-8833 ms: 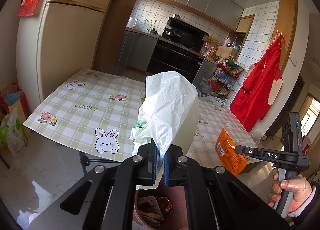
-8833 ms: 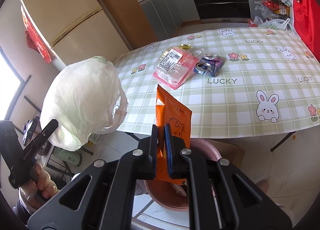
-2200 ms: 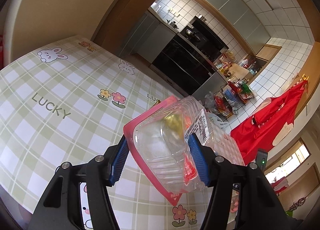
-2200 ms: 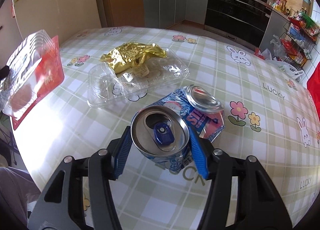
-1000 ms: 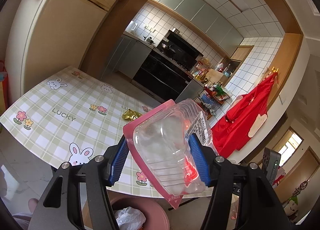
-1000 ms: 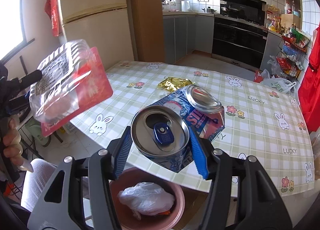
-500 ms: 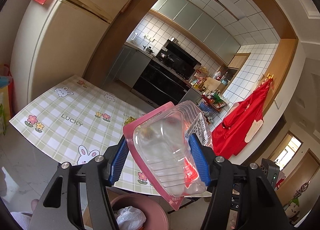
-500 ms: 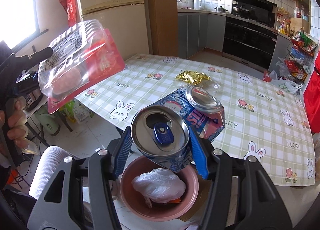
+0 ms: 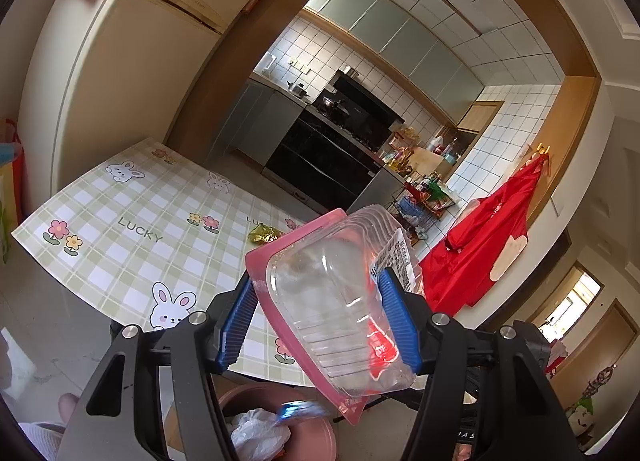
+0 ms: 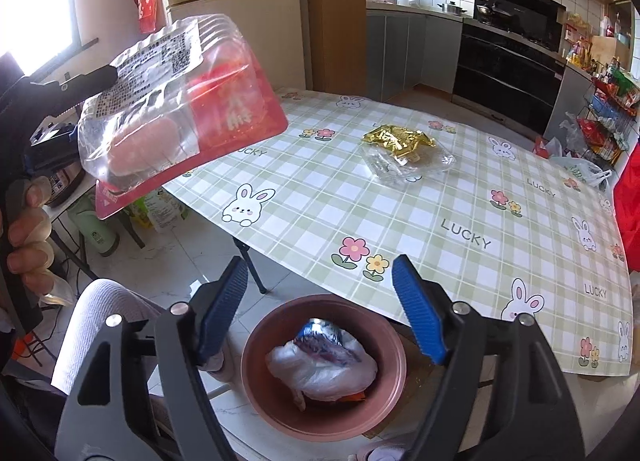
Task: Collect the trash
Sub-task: 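Drop the blue can into the pink bin with the right tool while the left tool drops the tray, then move both tools over the table toward the gold foil and clear container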
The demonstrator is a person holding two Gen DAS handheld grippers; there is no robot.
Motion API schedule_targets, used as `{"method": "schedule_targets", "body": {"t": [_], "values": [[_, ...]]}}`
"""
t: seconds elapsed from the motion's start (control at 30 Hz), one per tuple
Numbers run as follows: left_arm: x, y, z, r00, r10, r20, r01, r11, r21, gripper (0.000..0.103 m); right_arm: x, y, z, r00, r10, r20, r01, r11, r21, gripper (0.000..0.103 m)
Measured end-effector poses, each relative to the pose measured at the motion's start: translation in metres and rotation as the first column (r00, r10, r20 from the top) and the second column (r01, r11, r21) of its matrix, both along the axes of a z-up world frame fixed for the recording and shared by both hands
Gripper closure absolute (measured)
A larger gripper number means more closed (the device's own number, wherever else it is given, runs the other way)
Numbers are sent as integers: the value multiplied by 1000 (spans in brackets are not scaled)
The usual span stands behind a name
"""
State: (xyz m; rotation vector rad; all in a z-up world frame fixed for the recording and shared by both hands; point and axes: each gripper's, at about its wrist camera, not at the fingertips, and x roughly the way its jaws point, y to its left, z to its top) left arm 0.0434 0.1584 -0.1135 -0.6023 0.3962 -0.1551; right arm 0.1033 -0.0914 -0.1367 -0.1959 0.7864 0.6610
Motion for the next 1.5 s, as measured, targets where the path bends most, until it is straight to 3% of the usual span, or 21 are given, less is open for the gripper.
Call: {"method": "schedule_targets", "body": {"t": [0.1,0.3,0.8,1.1,1.2,1.23,1.27,1.3,1.5], "values": [[2,-2,-2,1000,-6,-9,6,1000,-2,43,6,-11,6,999,-48,7,48,999,20,13],[6,-10,-7,999,-40,-26,40,999,10,43,13,-39,27,987,-155,50,152,987,59,6],[18,-69,-22,964,-248,-100,257,962,93,42,22,-98,74,919,-369,138,354,928,117,6],[28,-95,-36,938,-313,-149,327,942,81,42,18,-104,74,918,-373,136,359,926,116,6],[32,-102,-42,928,-334,-165,349,934,72,33,18,-103,74,919,-370,137,355,927,119,6],[36,-102,-47,927,-324,-189,342,937,68,30,18,-103,74,919,-371,135,356,927,120,6],[38,-101,-51,928,-306,-213,326,943,66,16,18,-103,74,919,-371,133,357,926,122,6],[39,-98,-56,934,-274,-229,296,953,67,12,18,-104,74,919,-371,132,357,926,122,6],[37,-73,-64,955,-147,-259,175,980,91,11,20,-106,67,919,-378,112,366,924,112,6]]}}
